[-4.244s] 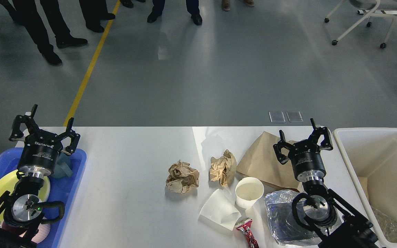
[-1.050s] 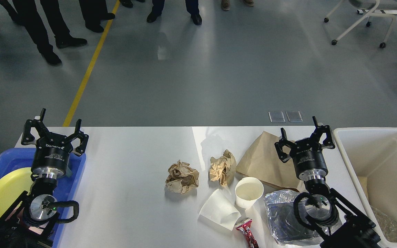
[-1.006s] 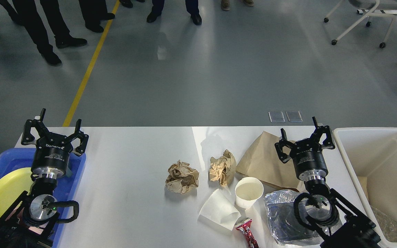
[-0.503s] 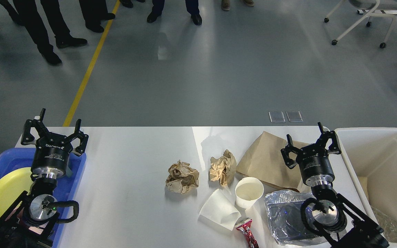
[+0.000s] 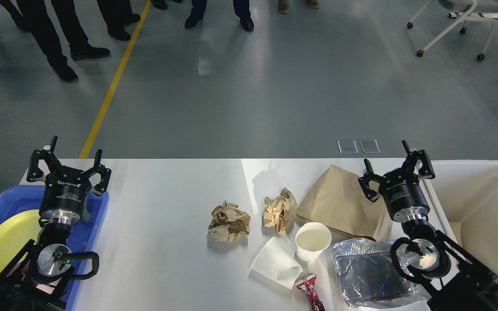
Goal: Tidy desktop
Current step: 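Raise the right gripper and move it over the brown paper bag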
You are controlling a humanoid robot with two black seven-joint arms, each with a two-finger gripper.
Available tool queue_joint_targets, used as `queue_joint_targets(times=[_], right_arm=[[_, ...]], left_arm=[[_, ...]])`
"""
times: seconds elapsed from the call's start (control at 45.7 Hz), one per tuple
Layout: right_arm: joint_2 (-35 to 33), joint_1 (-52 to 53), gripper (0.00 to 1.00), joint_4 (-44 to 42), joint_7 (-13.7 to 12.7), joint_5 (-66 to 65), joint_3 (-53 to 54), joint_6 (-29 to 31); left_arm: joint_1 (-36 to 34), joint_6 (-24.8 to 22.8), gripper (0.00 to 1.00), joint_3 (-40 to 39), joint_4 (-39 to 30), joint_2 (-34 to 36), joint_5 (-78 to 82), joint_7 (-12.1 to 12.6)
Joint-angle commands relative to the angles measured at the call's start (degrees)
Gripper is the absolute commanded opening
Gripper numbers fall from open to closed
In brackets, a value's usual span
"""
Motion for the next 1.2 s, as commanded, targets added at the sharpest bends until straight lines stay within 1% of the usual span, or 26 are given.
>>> queue_joint_targets(times=[0.0,0.109,0.219,0.328,0.438,0.569,0.722,0.766,0.897,0.941,0.984,1.006,1.072,1.116,1.181], right_arm=[[-9.5,5.4,1.0,0.5,0.3,-0.2,-13.3,5.3],[-17.4,11.4,1.0,0.5,0.3,-0.1,-23.6,11.4],[-24.4,20.9,1.0,0.4,0.3,-0.1,-37.5,16.6],[-28.3,31.6,1.0,0.3,0.3,0.1,-53.8,17.8],[-29.1,42.6,1.0,0.3,0.3,0.1,-67.7,18.2],[-27.9,55.0,1.0,0.7,0.2,0.0,-84.1,19.8],[-21.7,68.4,1.0,1.0,0.2,0.1,-105.2,25.8],[-19.8,72.1,1.0,1.5,0.2,0.2,-109.3,27.6],[-12.2,80.2,1.0,5.4,-1.3,0.6,-118.2,31.1],[-9.9,83.7,1.0,7.6,-2.7,0.7,-120.8,31.5],[-7.5,87.3,1.0,10.6,-4.8,1.5,-123.3,31.3],[-3.9,91.1,1.0,13.4,-8.4,2.7,-126.0,31.2],[0.2,94.2,1.0,15.5,-15.1,4.9,-127.6,31.1],[1.4,96.1,1.0,17.6,-19.8,6.5,-127.8,31.2],[2.4,99.4,1.0,21.2,-25.2,8.7,-128.2,30.8]], left_arm=[[0.0,0.0,0.96,0.0,0.0,0.0,0.0,0.0],[0.0,0.0,0.96,0.0,0.0,0.0,0.0,0.0],[0.0,0.0,0.96,0.0,0.0,0.0,0.0,0.0],[0.0,0.0,0.96,0.0,0.0,0.0,0.0,-0.1],[0.0,0.0,0.96,0.0,0.0,0.0,0.0,0.0],[0.0,0.0,0.96,0.0,0.0,0.0,0.0,0.0],[0.0,0.0,0.96,0.0,0.0,0.0,-0.1,0.0],[0.0,0.0,0.96,0.0,0.0,0.0,-0.1,0.0],[0.0,0.0,0.96,0.0,0.0,0.0,0.0,0.0],[0.0,0.0,0.96,0.0,0.0,0.0,0.0,0.0],[0.0,0.0,0.96,0.0,0.0,0.0,-0.1,0.0],[0.0,0.0,0.96,0.0,0.0,0.0,0.0,0.0],[0.0,0.0,0.96,0.0,0.0,0.0,0.0,0.0],[0.0,0.0,0.96,0.0,0.0,0.0,0.0,0.0],[0.0,0.0,0.96,0.0,0.0,0.0,0.0,0.0]])
